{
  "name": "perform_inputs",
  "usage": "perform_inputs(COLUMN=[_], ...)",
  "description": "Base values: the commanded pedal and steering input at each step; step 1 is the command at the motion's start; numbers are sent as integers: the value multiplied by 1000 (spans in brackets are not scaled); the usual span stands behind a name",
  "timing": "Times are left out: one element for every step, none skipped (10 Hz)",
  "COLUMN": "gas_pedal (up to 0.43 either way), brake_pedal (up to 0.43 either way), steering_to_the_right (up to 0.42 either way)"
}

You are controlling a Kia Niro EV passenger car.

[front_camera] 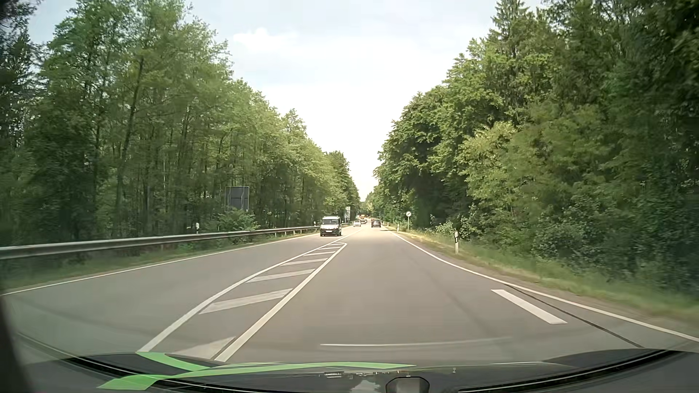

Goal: Follow the waypoints while adhering to traffic rules and regulations

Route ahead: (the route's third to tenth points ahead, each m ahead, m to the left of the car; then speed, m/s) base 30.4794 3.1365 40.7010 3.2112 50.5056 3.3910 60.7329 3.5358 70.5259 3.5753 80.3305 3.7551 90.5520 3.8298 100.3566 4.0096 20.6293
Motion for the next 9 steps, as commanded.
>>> perform_inputs(gas_pedal=[260,260,248,248,248,248,248,248,248], brake_pedal=[0,0,0,0,0,0,0,0,0], steering_to_the_right=[-1,-1,-2,-2,-2,-3,-4,-4,-4])
